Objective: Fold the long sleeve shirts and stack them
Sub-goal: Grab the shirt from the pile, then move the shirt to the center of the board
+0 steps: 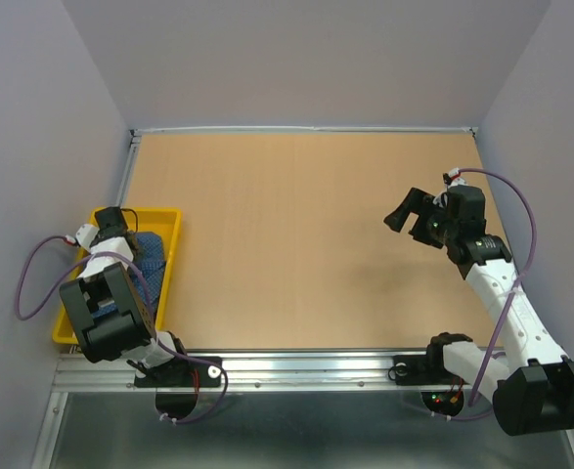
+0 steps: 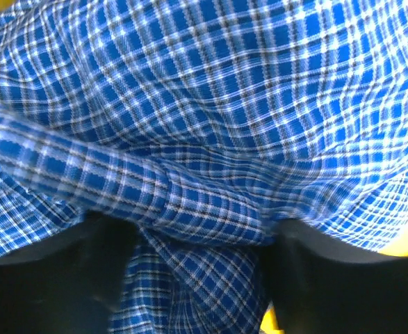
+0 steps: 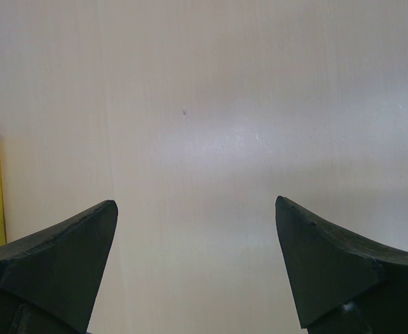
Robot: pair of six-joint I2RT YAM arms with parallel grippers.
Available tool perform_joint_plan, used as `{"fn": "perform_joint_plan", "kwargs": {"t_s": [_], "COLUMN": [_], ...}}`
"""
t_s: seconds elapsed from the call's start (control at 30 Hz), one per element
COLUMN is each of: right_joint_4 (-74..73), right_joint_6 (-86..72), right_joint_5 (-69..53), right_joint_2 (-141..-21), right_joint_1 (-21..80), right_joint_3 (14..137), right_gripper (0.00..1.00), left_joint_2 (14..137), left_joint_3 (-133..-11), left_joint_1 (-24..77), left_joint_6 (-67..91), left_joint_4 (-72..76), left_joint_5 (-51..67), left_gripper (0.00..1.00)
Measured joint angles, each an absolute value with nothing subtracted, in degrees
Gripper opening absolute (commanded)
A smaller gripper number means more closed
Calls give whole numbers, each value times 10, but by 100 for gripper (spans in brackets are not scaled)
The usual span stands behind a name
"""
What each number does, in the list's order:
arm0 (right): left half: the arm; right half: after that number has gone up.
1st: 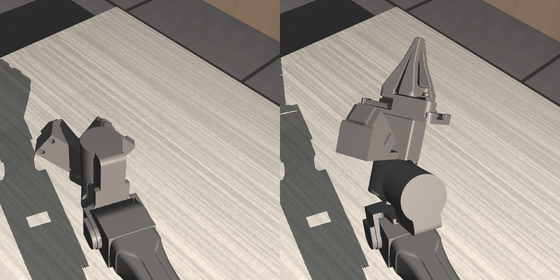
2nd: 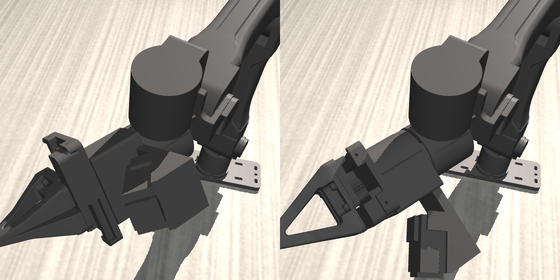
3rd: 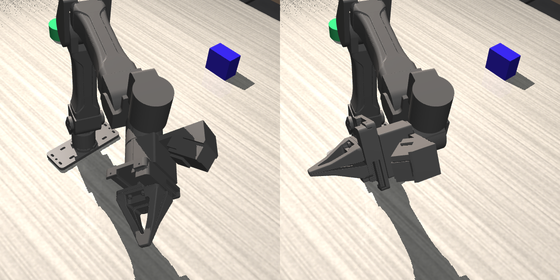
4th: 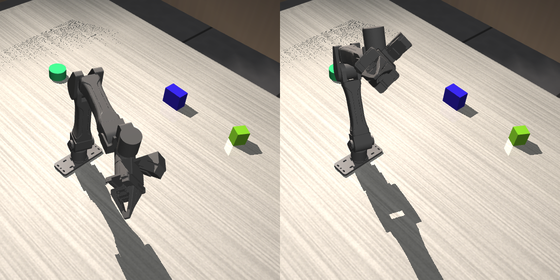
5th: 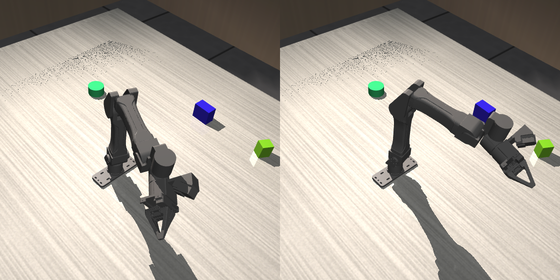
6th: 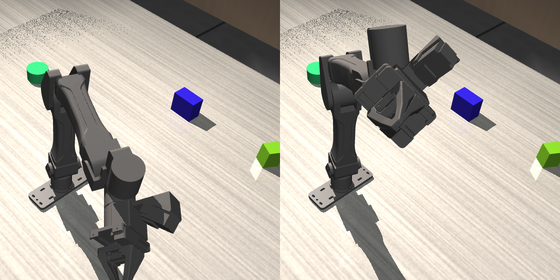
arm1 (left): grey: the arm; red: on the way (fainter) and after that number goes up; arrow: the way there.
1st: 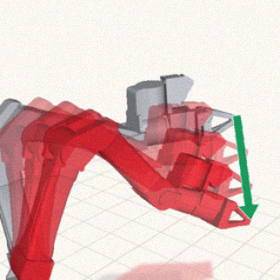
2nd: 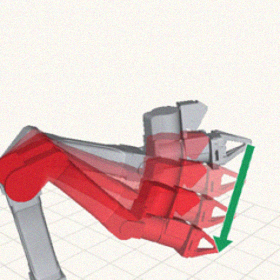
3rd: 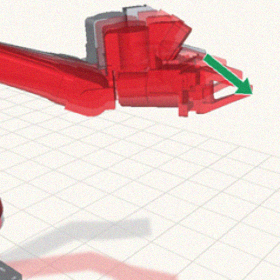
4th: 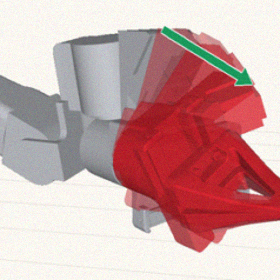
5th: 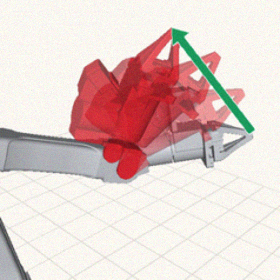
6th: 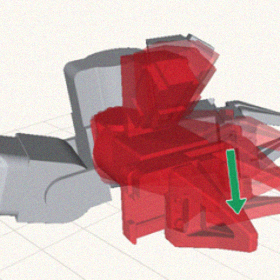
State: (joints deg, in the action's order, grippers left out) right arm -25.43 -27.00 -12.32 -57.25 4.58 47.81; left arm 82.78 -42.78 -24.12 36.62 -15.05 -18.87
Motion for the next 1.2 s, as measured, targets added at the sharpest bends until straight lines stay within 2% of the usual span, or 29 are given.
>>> {"fn": "perform_joint_plan", "kwargs": {"t_s": [0.1, 0.13, 0.2, 0.37, 0.47, 0.57, 0.73, 0.9, 1.13, 1.2], "right_joint_4": [-254, -255, -255, -255, -255, -256, -258, -262, -262, -262], "right_joint_6": [-270, -270, -270, -273, -280, -289, -303, -312, -314, -313], "right_joint_5": [-124, -124, -125, -139, -151, -166, -180, -186, -175, -166], "right_joint_2": [-571, -570, -565, -541, -529, -516, -490, -461, -415, -403], "right_joint_1": [46, 46, 46, 46, 46, 46, 46, 46, 46, 46], "right_joint_3": [478, 478, 478, 478, 478, 479, 483, 502, 509, 509], "right_gripper": [100, 100, 100, 100, 100, 100, 100, 100, 100, 100], "left_joint_2": [826, 824, 817, 732, 666, 628, 596, 618, 773, 813], "left_joint_3": [-428, -428, -428, -435, -489, -588, -780, -920, -1142, -1167], "left_joint_1": [-242, -242, -242, -242, -226, -188, -46, 68, 302, 347], "left_joint_6": [362, 362, 363, 356, 353, 349, 340, 319, 262, 251], "left_joint_4": [-147, -146, -147, -179, -213, -233, -223, -179, -142, -132], "left_joint_5": [-183, -179, -172, -144, -135, -135, -128, -47, 34, 45], "left_gripper": [27, 13, 1, 0, 0, 0, 0, 0, 0, 2]}}
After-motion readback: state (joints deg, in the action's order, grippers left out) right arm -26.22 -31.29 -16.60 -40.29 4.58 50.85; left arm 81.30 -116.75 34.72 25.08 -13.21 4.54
